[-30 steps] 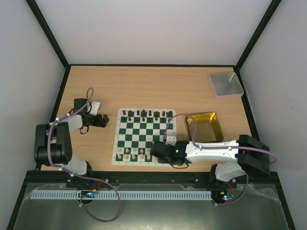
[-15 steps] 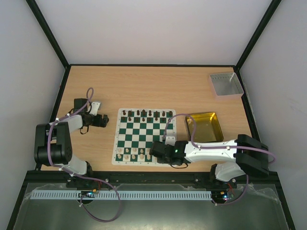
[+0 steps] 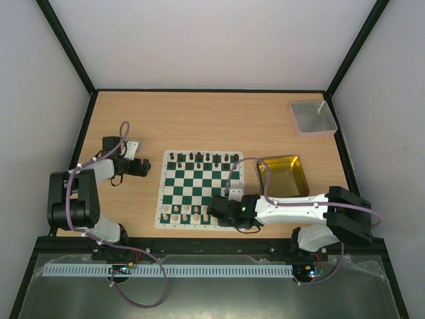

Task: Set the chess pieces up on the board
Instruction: Place the chess piece on the chessboard.

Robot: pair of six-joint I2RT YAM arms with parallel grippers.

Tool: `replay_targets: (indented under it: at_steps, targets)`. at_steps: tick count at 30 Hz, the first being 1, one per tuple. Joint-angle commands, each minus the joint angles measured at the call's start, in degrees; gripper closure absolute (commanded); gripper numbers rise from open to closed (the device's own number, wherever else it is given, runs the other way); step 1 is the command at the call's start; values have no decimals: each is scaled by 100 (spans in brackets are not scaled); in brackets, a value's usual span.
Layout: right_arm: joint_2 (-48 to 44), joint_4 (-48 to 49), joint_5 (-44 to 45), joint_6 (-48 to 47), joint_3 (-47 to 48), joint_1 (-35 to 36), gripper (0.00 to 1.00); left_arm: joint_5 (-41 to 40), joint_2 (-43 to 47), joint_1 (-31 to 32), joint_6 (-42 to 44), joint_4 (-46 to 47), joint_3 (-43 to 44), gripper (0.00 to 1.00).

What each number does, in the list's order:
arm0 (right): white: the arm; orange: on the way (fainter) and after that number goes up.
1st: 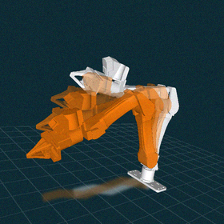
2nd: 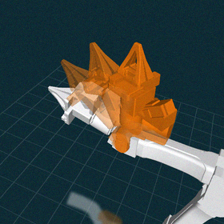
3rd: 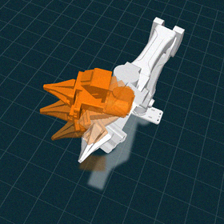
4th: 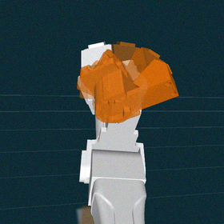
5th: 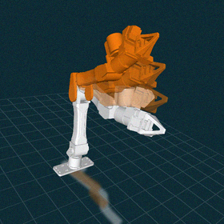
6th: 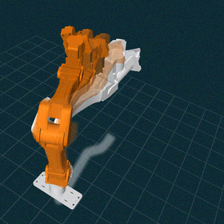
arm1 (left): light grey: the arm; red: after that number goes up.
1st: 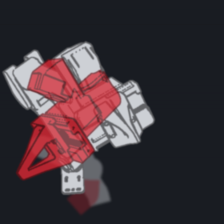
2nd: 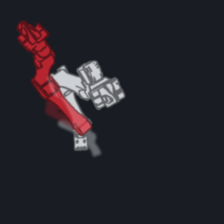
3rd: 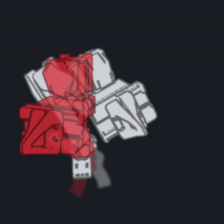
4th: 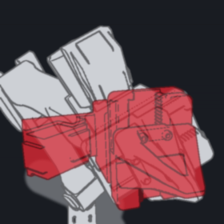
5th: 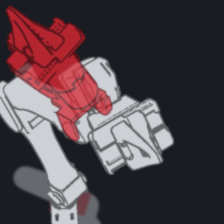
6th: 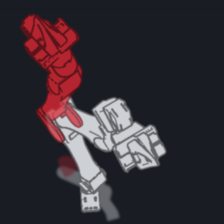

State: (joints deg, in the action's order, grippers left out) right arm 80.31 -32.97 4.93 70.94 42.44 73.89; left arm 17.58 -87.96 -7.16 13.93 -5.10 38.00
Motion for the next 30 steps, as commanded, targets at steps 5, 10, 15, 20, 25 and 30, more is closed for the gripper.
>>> replay_targets:
  at_steps: [5,10,15,20,25,30]
  targets:
    - [-57,-378,228,-18,188,-30,95,57,-120,-40,19,-122,176,0]
    - [-50,-388,215,-36,192,-32,95,56,-130,-39,9,-122,179,1]
    - [7,-284,168,-34,160,-27,93,60,-125,-37,4,-123,181,1]
    - [123,-203,101,-70,168,-32,91,60,-125,-38,4,-123,177,1]
    - [160,-167,80,-88,177,-32,85,61,-125,-40,4,-118,179,1]
    - [197,-97,30,-98,175,-32,82,63,-126,-40,5,-122,177,1]
